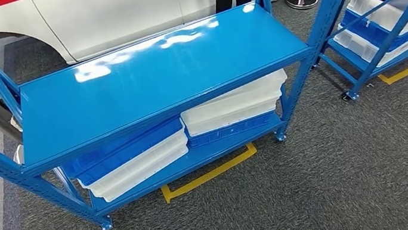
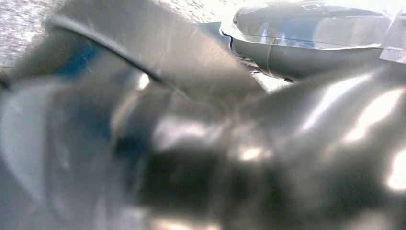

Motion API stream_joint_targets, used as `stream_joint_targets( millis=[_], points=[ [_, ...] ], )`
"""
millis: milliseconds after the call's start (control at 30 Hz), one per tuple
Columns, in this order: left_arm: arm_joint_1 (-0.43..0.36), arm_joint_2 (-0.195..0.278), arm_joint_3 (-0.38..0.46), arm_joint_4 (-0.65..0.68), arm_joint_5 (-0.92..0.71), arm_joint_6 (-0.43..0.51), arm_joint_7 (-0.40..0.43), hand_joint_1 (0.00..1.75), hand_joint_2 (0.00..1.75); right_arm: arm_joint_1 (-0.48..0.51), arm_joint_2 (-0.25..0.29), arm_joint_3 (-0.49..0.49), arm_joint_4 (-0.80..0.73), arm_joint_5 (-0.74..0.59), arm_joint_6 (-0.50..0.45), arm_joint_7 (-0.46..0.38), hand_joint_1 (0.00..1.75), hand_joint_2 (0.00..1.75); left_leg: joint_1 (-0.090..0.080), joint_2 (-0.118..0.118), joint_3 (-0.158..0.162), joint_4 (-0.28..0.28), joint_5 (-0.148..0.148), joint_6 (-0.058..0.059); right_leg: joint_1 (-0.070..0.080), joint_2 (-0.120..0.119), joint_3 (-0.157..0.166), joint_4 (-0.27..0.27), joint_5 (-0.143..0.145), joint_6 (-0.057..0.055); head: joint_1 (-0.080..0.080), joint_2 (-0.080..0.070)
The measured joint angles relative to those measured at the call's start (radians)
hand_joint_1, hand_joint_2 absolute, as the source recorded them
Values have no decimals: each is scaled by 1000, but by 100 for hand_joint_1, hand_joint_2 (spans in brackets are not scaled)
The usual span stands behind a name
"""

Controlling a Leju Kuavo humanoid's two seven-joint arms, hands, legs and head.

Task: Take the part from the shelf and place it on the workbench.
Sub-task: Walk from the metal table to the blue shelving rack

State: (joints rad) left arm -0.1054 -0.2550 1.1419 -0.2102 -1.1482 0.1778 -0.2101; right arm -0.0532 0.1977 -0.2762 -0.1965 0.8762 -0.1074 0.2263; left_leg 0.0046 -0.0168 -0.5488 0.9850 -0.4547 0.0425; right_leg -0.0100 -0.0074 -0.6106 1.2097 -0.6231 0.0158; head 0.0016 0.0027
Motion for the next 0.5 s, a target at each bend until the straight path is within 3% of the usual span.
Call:
stream_joint_targets(
  millis=[33, 67, 100, 167, 233, 300, 367, 433, 500],
  points=[
    [1, 0, 0, 0, 0, 0, 0, 0, 0, 0, -1, 0, 0, 0, 0, -2, 0, 0, -1, -8, 0, 1, -1, 1, 0, 3, -31, 60, -20, 1, 0, 0],
    [2, 0, 0, 0, 0, 0, 0, 0, 0, -1, -1, 0, 0, 0, 1, -4, 0, 0, -2, -18, 1, 2, -1, 1, 0, 5, -49, 94, -23, 1, 0, 0],
    [2, 0, 1, 0, 0, 0, 1, 0, 0, -1, -2, 0, 0, 0, 1, -5, 0, 0, -3, -29, 1, 4, -2, 1, 0, 6, -48, 88, -4, 0, 0, 0],
    [2, -1, 1, 0, 0, 0, 1, 0, 0, -1, -2, 0, 0, 0, 2, -5, 0, 0, -3, -54, 3, 8, -4, -1, -1, 19, 2, -24, 73, -5, 0, 0],
    [1, -1, 1, 0, 1, 0, 2, 0, 0, 0, -3, 0, 0, 1, 2, -3, 0, 0, -4, -74, 0, 16, -7, -7, -2, 60, 53, -144, 119, -11, 0, 0],
    [1, -1, 1, 0, 1, 0, 3, 0, 0, 1, -4, 0, 1, 1, 3, -3, 0, 0, -3, -86, -7, 21, -8, -16, -1, 84, 65, -179, 121, -17, 0, 0],
    [4, -1, 2, 0, 2, 0, 3, 0, 0, -1, -3, 0, 1, 0, 2, -6, 0, 0, 0, -95, -11, 19, -8, -29, -1, 75, 66, -184, 125, -26, 0, 0],
    [3, -1, 3, 0, 2, 0, 3, 0, 0, 0, -1, -1, 1, 0, 1, -8, 0, 0, -1, -62, -23, 46, -28, -41, -4, 60, 72, -194, 129, -38, 0, 0],
    [0, -1, 3, 0, 2, 0, 2, 0, 0, 2, 0, -1, 1, 0, 0, -8, 0, 0, 0, -10, -73, 151, -87, -52, -4, 41, 75, -199, 130, -47, -1, 0]
  ],
)
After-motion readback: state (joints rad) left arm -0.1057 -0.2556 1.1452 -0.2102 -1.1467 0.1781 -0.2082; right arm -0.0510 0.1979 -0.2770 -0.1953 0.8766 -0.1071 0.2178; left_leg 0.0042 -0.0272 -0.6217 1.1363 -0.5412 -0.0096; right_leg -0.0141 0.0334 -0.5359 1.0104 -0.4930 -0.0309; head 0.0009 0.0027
